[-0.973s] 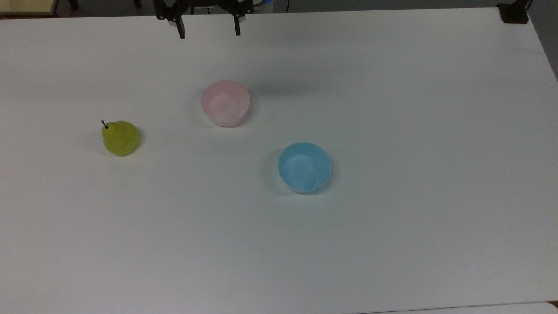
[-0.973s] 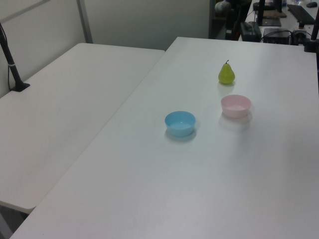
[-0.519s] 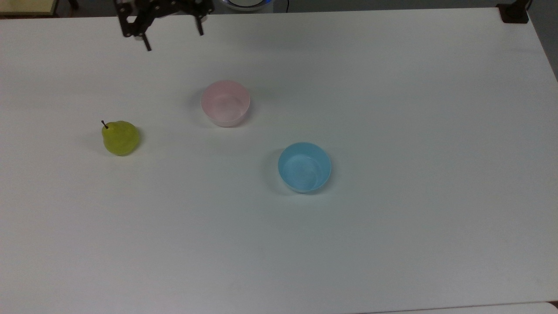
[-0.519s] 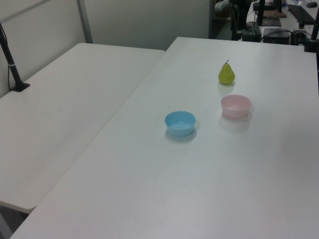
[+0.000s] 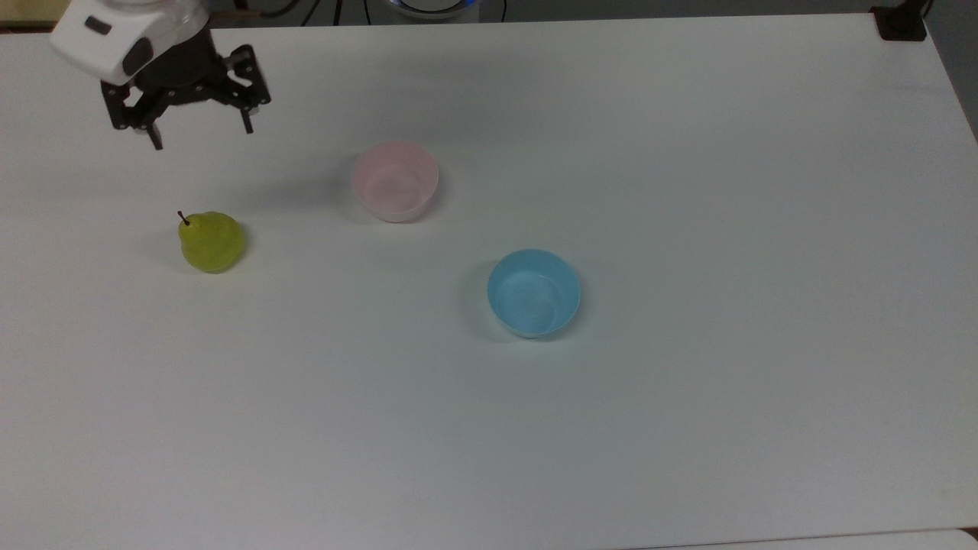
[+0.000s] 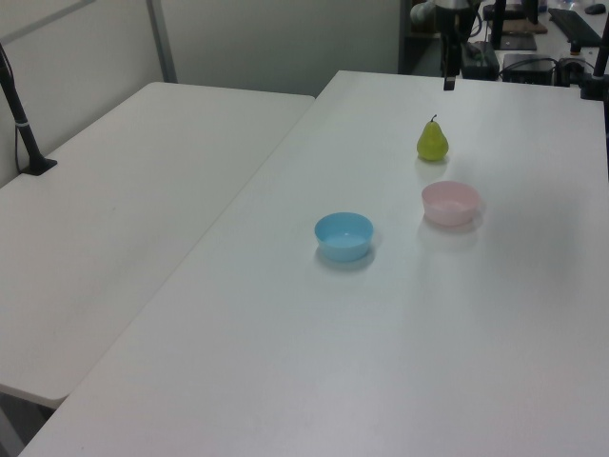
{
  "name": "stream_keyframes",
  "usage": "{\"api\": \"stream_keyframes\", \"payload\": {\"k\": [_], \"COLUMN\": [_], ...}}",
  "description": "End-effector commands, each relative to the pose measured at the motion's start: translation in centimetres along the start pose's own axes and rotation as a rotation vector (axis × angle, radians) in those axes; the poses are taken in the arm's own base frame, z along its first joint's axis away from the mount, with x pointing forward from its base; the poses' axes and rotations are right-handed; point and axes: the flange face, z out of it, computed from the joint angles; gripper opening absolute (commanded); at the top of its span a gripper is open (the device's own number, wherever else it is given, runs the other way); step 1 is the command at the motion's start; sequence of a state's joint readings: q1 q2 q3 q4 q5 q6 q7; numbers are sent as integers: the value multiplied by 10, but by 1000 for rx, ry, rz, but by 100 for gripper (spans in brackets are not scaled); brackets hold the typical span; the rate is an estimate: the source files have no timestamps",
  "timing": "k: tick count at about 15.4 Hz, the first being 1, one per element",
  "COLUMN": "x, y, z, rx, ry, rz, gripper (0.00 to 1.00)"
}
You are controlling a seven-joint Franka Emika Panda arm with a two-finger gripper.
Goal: Place the pear in the bowl
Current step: 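Move the open gripper over the green pear and lower it, then close the gripper around the green pear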
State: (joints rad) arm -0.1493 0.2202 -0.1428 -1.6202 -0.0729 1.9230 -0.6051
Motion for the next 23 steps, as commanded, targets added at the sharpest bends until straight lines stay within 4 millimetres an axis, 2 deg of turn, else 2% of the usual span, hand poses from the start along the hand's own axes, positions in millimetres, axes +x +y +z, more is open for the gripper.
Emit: {"api": "stream_keyframes", "payload": {"k": [1, 3, 6, 12, 13, 14, 16, 17, 18, 19, 22, 23], "x": [2, 3, 10, 14, 15, 16, 15, 14, 13, 13, 10, 8], "y": [12, 19, 20, 20, 20, 20, 21, 21, 23, 23, 23, 21], "z": [57, 86, 115, 148, 152, 159, 160, 159, 157, 156, 146, 137], "rx": [-31, -24, -11, -17, -23, -28, -29, -26, -26, -25, -12, -2], "ry": [35, 15, 33, 23, 26, 29, 32, 28, 27, 30, 19, 10], "rz": [3, 11, 29, 17, 14, 11, 2, -11, -9, -6, 8, 8], "gripper": [100, 100, 100, 100, 96, 81, 33, 17, 5, 0, 0, 0]}}
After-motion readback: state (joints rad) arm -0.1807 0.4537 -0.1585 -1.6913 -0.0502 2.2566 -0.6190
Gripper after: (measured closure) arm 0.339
